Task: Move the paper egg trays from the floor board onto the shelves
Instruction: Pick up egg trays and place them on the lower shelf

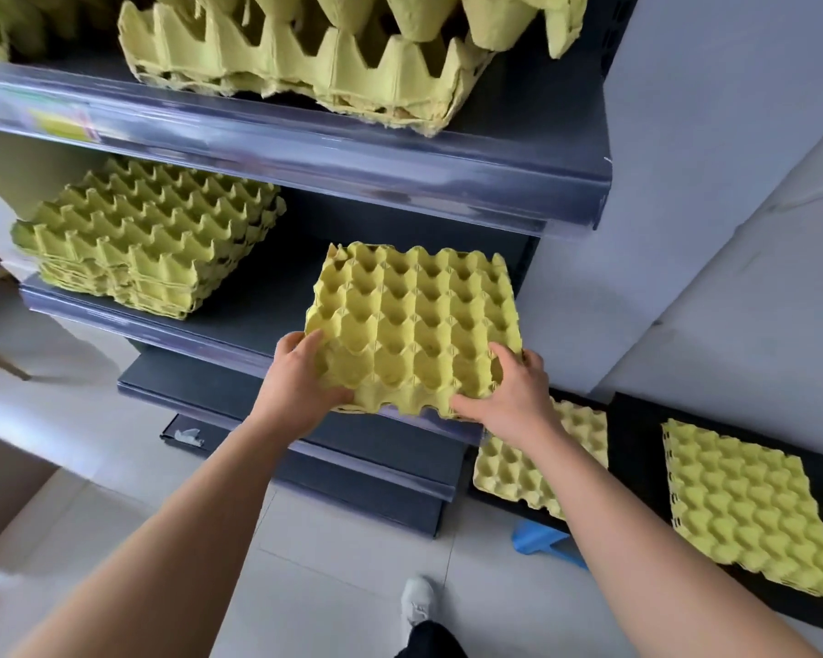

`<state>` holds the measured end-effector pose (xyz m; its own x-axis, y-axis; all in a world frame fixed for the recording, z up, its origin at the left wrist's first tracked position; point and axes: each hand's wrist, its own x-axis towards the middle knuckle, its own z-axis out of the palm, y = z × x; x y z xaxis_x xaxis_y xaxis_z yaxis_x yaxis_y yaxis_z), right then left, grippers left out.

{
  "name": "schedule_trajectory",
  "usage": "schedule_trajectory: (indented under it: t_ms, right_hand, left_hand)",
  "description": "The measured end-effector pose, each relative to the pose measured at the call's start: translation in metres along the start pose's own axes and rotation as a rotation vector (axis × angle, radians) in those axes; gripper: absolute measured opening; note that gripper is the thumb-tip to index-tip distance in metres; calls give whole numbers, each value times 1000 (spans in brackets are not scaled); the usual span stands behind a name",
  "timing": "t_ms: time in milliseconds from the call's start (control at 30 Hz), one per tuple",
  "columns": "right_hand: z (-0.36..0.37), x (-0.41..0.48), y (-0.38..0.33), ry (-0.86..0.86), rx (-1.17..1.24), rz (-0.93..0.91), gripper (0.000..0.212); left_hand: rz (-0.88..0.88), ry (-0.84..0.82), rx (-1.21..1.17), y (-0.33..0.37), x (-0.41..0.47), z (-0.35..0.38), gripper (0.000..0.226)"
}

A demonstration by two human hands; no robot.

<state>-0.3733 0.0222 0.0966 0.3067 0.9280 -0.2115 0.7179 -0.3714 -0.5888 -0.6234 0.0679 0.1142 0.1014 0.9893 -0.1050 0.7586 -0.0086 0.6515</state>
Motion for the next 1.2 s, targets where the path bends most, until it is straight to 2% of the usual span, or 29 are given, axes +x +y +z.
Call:
schedule_trajectory:
  t_ms: [467, 933, 1067, 1200]
  right_hand:
    - [54, 69, -34, 14, -43, 103, 93]
    - [98, 67, -64, 47, -112, 233, 95]
    - [99, 55, -71, 104, -194, 210, 86]
    - [88, 28, -72, 218, -231, 135, 66]
  left_hand:
    - [43, -78, 66, -55, 113, 0, 89]
    - [111, -294, 134, -103, 161, -3, 81]
    - [145, -270, 261, -107, 159, -3, 74]
    - [342, -175, 405, -84, 149, -8, 65]
